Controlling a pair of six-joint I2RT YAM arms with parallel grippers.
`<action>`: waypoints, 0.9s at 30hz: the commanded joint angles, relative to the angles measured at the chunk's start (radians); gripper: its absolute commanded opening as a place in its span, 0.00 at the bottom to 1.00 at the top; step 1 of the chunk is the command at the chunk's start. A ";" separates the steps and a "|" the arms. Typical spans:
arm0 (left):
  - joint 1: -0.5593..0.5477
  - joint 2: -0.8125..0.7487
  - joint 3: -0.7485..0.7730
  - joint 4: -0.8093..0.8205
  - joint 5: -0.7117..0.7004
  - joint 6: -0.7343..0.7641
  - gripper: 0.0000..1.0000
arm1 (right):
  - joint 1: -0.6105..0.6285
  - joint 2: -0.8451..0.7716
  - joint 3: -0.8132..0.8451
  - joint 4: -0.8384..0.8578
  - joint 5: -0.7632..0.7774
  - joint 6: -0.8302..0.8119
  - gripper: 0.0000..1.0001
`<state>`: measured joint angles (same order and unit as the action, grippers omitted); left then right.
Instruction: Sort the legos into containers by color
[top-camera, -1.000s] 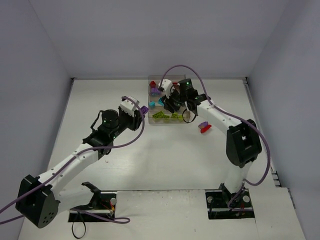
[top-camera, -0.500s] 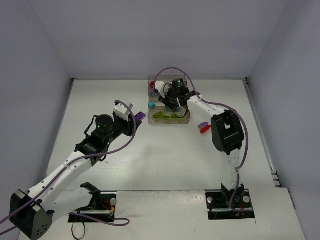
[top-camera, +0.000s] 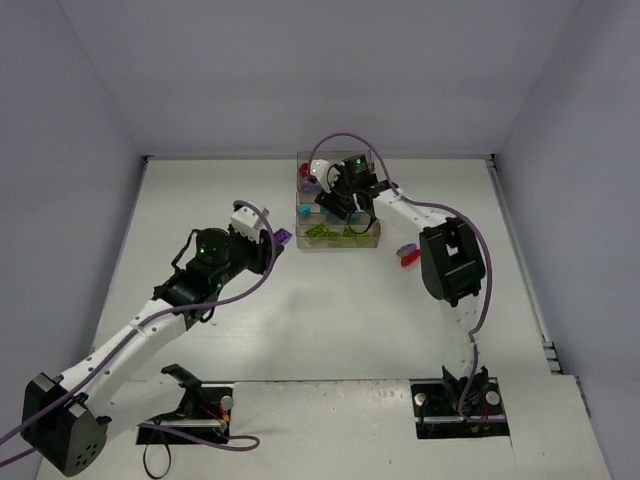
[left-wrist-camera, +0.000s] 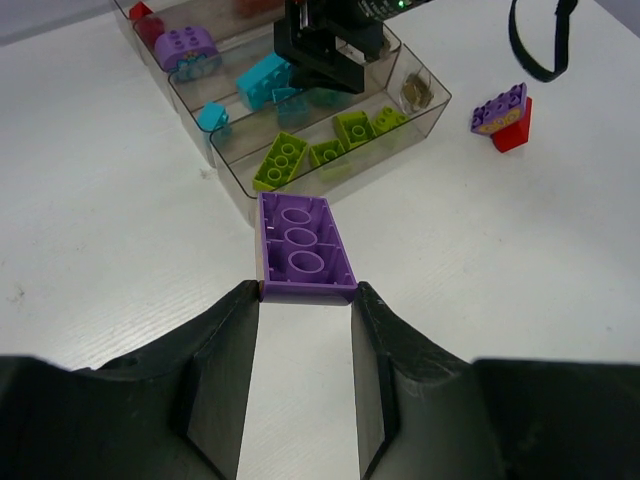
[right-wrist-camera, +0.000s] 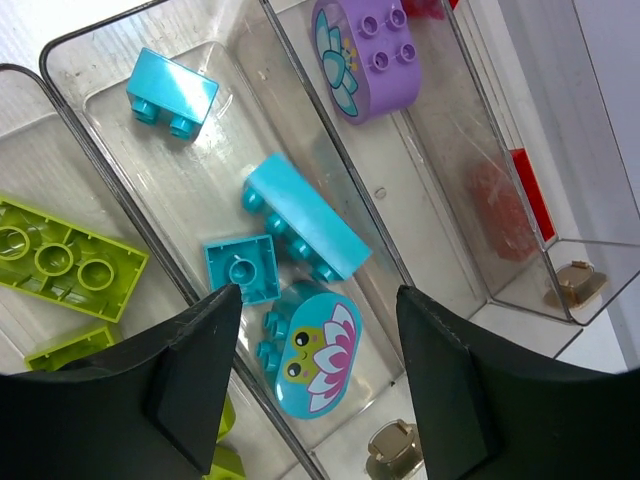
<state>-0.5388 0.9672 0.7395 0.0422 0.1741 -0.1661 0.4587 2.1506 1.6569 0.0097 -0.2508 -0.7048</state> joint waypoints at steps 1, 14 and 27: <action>0.010 0.048 0.061 0.065 0.004 -0.032 0.08 | -0.002 -0.110 -0.012 0.012 0.007 0.021 0.60; 0.083 0.551 0.536 0.056 0.298 -0.067 0.09 | -0.189 -0.500 -0.271 0.096 0.002 0.546 0.57; 0.099 1.068 1.127 -0.091 0.461 -0.029 0.09 | -0.423 -0.882 -0.624 0.046 0.048 0.982 0.53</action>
<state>-0.4500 2.0171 1.7679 -0.0219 0.5682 -0.2111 0.0433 1.3201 1.0527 0.0383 -0.2081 0.1982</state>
